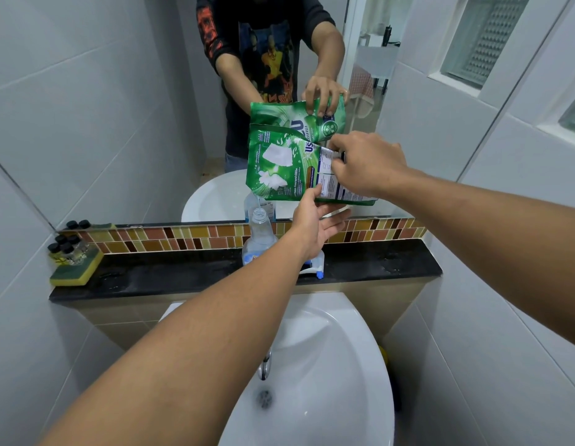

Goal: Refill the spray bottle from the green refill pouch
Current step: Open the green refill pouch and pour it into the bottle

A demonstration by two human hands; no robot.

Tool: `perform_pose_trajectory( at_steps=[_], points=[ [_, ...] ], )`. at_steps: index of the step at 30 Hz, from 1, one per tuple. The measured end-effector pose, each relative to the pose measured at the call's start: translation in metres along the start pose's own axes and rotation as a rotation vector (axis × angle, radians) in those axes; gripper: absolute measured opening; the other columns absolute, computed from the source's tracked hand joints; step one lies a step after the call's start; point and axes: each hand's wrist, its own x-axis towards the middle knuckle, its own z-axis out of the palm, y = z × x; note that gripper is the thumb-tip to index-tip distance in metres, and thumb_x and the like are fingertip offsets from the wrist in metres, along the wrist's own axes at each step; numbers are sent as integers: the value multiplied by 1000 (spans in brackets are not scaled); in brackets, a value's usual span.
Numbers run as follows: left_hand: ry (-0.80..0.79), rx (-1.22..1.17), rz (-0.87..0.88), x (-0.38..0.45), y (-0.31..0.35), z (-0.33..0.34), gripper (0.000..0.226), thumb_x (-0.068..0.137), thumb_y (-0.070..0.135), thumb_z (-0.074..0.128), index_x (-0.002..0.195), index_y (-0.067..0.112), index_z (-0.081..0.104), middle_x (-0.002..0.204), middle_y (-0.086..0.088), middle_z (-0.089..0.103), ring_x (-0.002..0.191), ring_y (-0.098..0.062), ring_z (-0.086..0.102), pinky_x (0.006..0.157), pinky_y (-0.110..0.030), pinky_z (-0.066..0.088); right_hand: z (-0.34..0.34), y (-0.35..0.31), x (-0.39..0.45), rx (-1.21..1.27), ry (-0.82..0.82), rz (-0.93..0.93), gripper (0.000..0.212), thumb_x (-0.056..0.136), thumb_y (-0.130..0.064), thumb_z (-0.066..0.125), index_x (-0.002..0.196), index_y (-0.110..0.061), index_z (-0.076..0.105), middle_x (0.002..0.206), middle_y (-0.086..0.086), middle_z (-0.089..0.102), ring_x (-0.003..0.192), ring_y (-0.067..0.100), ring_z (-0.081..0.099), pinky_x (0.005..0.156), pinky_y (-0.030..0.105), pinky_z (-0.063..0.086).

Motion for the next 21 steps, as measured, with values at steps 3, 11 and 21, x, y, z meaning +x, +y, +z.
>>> perform_pose_trajectory(
  at_steps=[3, 11, 21],
  points=[
    [6, -5, -4, 1, -2, -1, 27, 104, 41, 51, 110, 17, 60, 110, -15, 78, 112, -38, 73, 102, -47, 55, 2, 1, -2, 3, -5, 7, 10, 97, -34, 50, 102, -33, 59, 93, -6, 57, 90, 22, 50, 90, 57, 43],
    [3, 17, -21, 2, -11, -7, 43, 104, 43, 47, 130, 9, 58, 110, -15, 78, 101, -32, 75, 90, -41, 59, 13, 4, -11, 22, -37, 22, 5, 97, -31, 48, 95, -35, 50, 95, -5, 58, 90, 24, 49, 88, 56, 41],
    [36, 124, -10, 7, -24, -24, 37, 103, 42, 50, 127, 15, 60, 102, -10, 79, 88, -26, 80, 92, -41, 57, 38, 10, -24, 111, -66, 100, 8, 97, -30, 50, 94, -30, 57, 89, -5, 61, 86, 26, 56, 74, 49, 51]
  ],
)
